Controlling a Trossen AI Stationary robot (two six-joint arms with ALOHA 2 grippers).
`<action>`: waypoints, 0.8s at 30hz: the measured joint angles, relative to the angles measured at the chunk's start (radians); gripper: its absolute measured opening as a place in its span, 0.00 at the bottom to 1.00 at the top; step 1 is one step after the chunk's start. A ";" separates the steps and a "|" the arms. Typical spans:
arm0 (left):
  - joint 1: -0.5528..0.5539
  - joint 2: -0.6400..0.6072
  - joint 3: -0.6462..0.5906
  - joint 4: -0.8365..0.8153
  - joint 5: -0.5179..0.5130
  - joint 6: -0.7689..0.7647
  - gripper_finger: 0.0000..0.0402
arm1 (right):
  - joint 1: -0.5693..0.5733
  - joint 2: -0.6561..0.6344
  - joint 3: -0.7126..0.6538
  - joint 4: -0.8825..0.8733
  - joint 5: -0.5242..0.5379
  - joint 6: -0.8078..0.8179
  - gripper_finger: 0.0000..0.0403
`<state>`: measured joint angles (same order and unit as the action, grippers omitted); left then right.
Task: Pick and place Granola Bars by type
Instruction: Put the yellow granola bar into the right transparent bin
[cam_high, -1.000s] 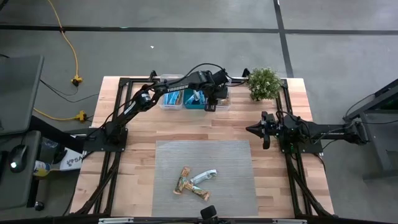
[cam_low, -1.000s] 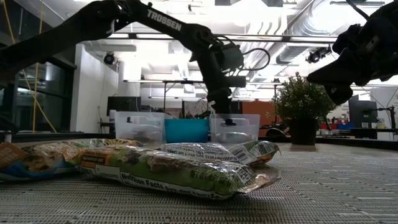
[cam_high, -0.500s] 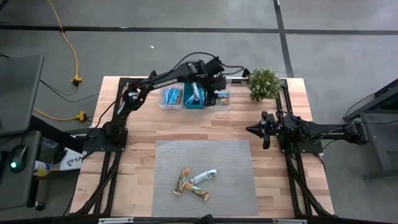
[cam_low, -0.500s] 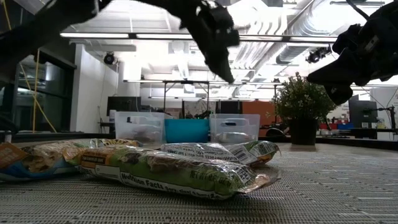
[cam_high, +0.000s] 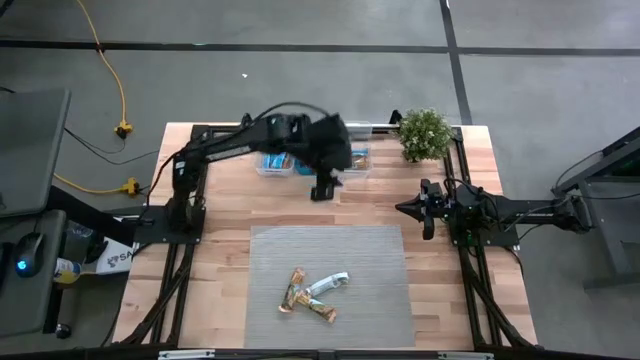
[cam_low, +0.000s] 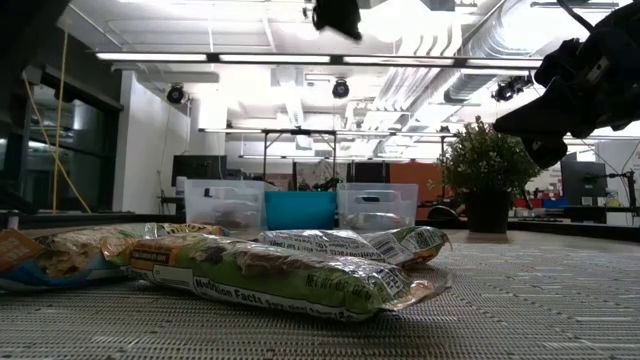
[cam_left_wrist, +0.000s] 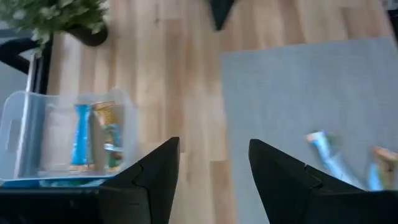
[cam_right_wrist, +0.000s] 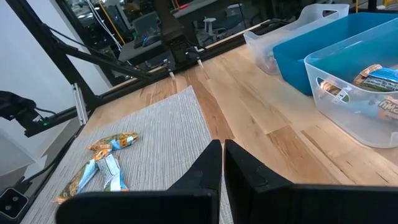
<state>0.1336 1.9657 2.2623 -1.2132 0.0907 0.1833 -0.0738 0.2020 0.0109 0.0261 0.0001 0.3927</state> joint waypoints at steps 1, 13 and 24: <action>-0.030 -0.012 0.000 -0.006 -0.021 -0.021 0.47 | 0.000 0.000 0.000 0.000 0.000 0.000 0.00; -0.420 -0.025 0.000 -0.045 -0.181 -0.158 0.47 | 0.000 0.000 0.000 0.000 0.000 0.000 0.00; -0.675 0.032 0.001 -0.044 -0.290 -0.170 0.47 | 0.000 0.000 0.000 0.000 0.000 0.000 0.00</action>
<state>-0.5410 1.9977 2.2629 -1.2576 -0.1993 0.0135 -0.0738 0.2020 0.0109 0.0261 -0.0002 0.3923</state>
